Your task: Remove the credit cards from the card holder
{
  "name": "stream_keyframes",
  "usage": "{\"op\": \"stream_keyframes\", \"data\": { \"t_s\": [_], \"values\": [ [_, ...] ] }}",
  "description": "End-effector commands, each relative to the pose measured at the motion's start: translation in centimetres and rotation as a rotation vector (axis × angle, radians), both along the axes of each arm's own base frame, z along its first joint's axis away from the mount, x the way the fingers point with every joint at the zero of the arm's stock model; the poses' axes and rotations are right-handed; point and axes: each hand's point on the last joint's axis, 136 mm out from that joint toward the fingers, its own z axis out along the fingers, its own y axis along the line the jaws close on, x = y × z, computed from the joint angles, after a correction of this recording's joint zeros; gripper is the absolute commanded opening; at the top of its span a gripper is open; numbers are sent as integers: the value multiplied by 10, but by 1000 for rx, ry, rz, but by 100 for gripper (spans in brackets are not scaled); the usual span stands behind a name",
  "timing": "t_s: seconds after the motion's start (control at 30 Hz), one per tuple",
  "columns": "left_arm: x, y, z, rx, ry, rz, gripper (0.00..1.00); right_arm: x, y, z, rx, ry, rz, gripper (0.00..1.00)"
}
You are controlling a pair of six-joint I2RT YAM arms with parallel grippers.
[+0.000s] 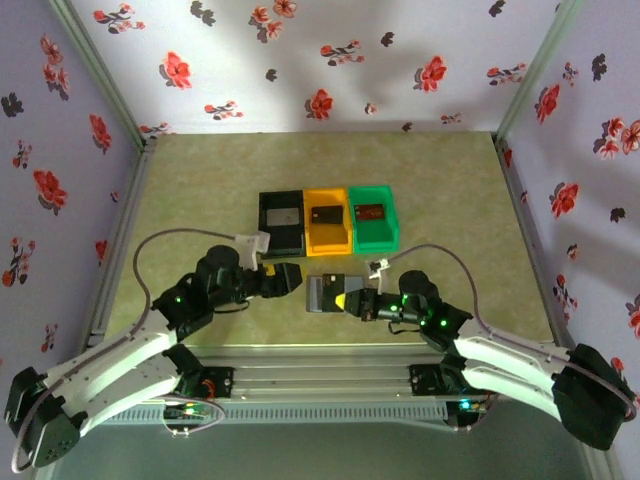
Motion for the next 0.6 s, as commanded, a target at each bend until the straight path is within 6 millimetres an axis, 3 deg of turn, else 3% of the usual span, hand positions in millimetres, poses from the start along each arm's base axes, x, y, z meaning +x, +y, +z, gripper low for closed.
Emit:
{"op": "stream_keyframes", "data": {
  "t_s": [0.0, 0.1, 0.3, 0.5, 0.57],
  "values": [
    [-32, -14, -8, 62, 82, -243, 87, -12, 12, 35, 93, -78, 121, 0],
    [-41, -27, -7, 67, 116, -352, 86, -20, 15, 45, 116, -95, 174, 0],
    [-48, -32, -7, 106, 127, -459, 83, -36, 19, 57, 160, -123, 255, 0],
    [-55, -42, 5, 38, 120, -531, 69, -46, 22, 54, 161, -123, 300, 0],
    [-59, -44, 7, 9, 127, -555, 59, -48, 23, 56, 168, -133, 309, 0]
  ]
}}
